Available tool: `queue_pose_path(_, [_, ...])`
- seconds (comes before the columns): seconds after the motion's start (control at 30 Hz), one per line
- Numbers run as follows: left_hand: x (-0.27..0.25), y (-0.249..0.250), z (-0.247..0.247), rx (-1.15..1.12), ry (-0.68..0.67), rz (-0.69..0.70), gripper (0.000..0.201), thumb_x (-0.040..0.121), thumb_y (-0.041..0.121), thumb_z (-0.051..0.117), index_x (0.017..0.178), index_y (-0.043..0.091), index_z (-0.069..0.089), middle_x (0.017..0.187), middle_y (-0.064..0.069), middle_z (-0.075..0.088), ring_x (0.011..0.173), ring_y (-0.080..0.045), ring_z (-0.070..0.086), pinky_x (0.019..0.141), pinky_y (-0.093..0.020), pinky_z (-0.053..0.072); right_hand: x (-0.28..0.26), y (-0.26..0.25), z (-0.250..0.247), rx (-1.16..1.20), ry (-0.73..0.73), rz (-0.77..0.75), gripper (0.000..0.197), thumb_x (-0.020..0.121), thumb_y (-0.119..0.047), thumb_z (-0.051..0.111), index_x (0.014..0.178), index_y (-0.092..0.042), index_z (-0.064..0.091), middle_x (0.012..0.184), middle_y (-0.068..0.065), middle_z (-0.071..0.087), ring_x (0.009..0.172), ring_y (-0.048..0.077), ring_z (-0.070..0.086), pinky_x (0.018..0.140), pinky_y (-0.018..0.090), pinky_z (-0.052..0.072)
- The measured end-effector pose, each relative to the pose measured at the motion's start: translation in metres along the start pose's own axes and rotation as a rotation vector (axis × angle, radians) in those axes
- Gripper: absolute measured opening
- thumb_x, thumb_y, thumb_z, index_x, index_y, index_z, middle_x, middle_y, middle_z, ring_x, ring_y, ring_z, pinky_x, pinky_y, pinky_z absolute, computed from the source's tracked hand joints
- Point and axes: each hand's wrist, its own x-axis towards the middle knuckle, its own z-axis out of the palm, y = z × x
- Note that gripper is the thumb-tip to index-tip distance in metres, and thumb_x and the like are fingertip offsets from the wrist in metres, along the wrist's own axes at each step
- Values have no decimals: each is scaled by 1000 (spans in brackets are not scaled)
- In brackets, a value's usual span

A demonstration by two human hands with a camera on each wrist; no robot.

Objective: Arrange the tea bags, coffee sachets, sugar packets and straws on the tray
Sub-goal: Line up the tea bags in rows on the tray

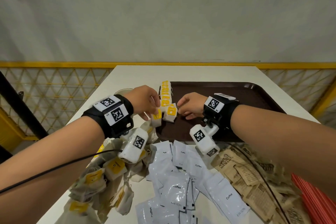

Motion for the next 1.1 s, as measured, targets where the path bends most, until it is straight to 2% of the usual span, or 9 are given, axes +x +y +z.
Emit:
queue_pose_path(0.13, [2, -1, 4, -123, -160, -45, 22, 79, -7, 69, 99, 2, 66, 78, -9, 66, 61, -15, 66, 62, -23, 59, 9, -4, 11, -49, 59, -51, 24, 79, 1, 73, 79, -15, 54, 77, 7, 59, 67, 15, 58, 67, 29, 55])
queue_pose_path(0.37, [17, -7, 4, -192, -144, -88, 18, 80, -4, 69, 91, 10, 67, 78, -5, 69, 64, -10, 65, 59, -20, 56, 18, -13, 25, -91, 70, -155, 25, 77, 9, 69, 72, -12, 56, 68, 7, 56, 59, 18, 59, 64, 31, 58])
queue_pose_path(0.47, [21, -9, 4, -287, -161, -128, 19, 80, -7, 68, 93, 7, 67, 82, -8, 68, 71, -15, 65, 59, -20, 56, 20, -15, 26, -144, 111, -175, 25, 77, 5, 71, 72, -14, 57, 70, 4, 57, 56, 11, 57, 46, 14, 49])
queue_pose_path(0.53, [23, -10, 5, -296, -161, -137, 19, 79, -8, 68, 90, 7, 66, 80, -7, 68, 71, -16, 65, 60, -21, 57, 22, -13, 24, -162, 106, -168, 27, 76, 3, 74, 70, -15, 55, 71, 3, 58, 59, 12, 57, 52, 14, 51])
queue_pose_path(0.6, [28, -13, 8, -250, -130, -134, 19, 77, -7, 71, 85, 9, 65, 80, -7, 67, 72, -16, 66, 63, -23, 58, 22, -12, 19, -101, 68, -127, 27, 77, 5, 72, 69, -13, 55, 73, 6, 58, 68, 18, 59, 71, 30, 59])
queue_pose_path(0.63, [31, -14, 10, -219, -107, -131, 19, 76, -6, 72, 83, 10, 65, 82, -8, 67, 72, -16, 66, 64, -22, 58, 21, -11, 16, -71, 58, -107, 26, 79, 6, 70, 69, -13, 55, 73, 6, 58, 69, 18, 59, 73, 34, 58])
queue_pose_path(0.83, [43, -15, 13, -111, 4, -97, 18, 73, 2, 78, 81, 12, 66, 79, -2, 68, 71, -11, 61, 57, -17, 51, 10, -5, 7, 44, -23, -58, 22, 85, 5, 64, 73, -9, 53, 62, 7, 59, 61, 15, 59, 62, 27, 54])
queue_pose_path(0.93, [45, -16, 9, -131, 90, -74, 17, 74, 1, 77, 82, 9, 65, 81, -8, 70, 69, -13, 64, 55, -18, 52, 5, -4, 12, -17, -130, -66, 20, 81, -2, 73, 73, -9, 56, 71, 12, 64, 61, 15, 63, 57, 23, 55])
queue_pose_path(1.1, [47, -17, 6, -97, 129, -89, 9, 80, 1, 71, 83, 8, 66, 79, -7, 68, 64, -11, 62, 56, -17, 52, 10, -10, 19, -143, -134, -112, 30, 73, -5, 81, 64, -11, 53, 68, 10, 61, 60, 14, 63, 63, 27, 57])
